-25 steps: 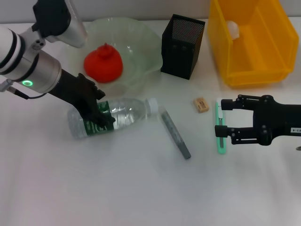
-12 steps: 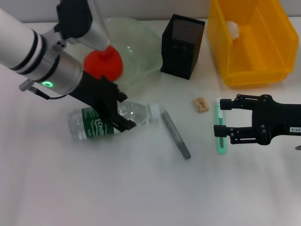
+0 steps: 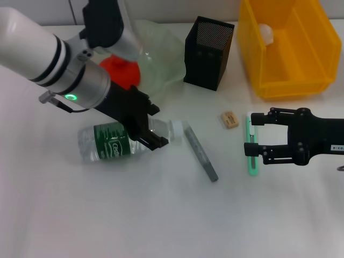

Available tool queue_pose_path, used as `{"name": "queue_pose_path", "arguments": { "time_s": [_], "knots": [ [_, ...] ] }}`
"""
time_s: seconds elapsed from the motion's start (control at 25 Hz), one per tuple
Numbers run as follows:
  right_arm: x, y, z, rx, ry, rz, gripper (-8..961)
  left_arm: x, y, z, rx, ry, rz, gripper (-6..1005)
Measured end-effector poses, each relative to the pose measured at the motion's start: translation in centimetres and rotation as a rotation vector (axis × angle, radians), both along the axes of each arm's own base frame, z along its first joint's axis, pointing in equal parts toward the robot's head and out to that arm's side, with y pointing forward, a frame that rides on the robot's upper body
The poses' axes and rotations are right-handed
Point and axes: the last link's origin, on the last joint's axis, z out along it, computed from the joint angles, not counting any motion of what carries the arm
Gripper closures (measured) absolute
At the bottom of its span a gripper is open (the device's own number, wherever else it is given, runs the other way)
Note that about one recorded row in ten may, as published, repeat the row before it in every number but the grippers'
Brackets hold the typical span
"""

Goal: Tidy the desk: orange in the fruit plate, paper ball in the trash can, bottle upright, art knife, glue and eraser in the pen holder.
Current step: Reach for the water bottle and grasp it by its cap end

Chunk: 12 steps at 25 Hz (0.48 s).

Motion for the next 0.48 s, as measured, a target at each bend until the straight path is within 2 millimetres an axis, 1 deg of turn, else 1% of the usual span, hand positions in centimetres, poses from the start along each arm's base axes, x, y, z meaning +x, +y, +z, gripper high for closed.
{"name": "queue_pose_path", "arguments": {
  "time_s": [0.12, 0.16, 0.24, 0.36, 0.4, 0.44, 0.48],
  "knots": [
    [0.0, 0.0, 0.0, 0.000, 0.000, 0.000, 148, 0.1, 0.0, -0.1, -0.003, -0.002, -0.005, 191],
    [0.0, 0.0, 0.0, -0.001, 0.000, 0.000, 148, 0.6, -0.2, -0.8, -0.007, -0.006, -0.027, 192],
    [0.0, 0.0, 0.0, -0.001, 0.000, 0.001, 148, 0.8, -0.3, -1.4, -0.009, -0.008, -0.042, 192],
    [0.0, 0.0, 0.0, -0.002, 0.001, 0.001, 148, 0.8, -0.3, -1.4, -0.009, -0.008, -0.042, 193],
    [0.0, 0.0, 0.0, -0.002, 0.001, 0.001, 148, 0.6, -0.2, -2.3, -0.002, 0.003, -0.053, 193],
    [0.0, 0.0, 0.0, -0.002, 0.001, 0.001, 148, 0.6, -0.2, -2.3, -0.002, 0.003, -0.053, 193],
    [0.0, -0.1, 0.0, -0.002, 0.002, 0.001, 148, 0.4, 0.0, -2.7, 0.016, 0.010, -0.058, 193]
  ]
}}
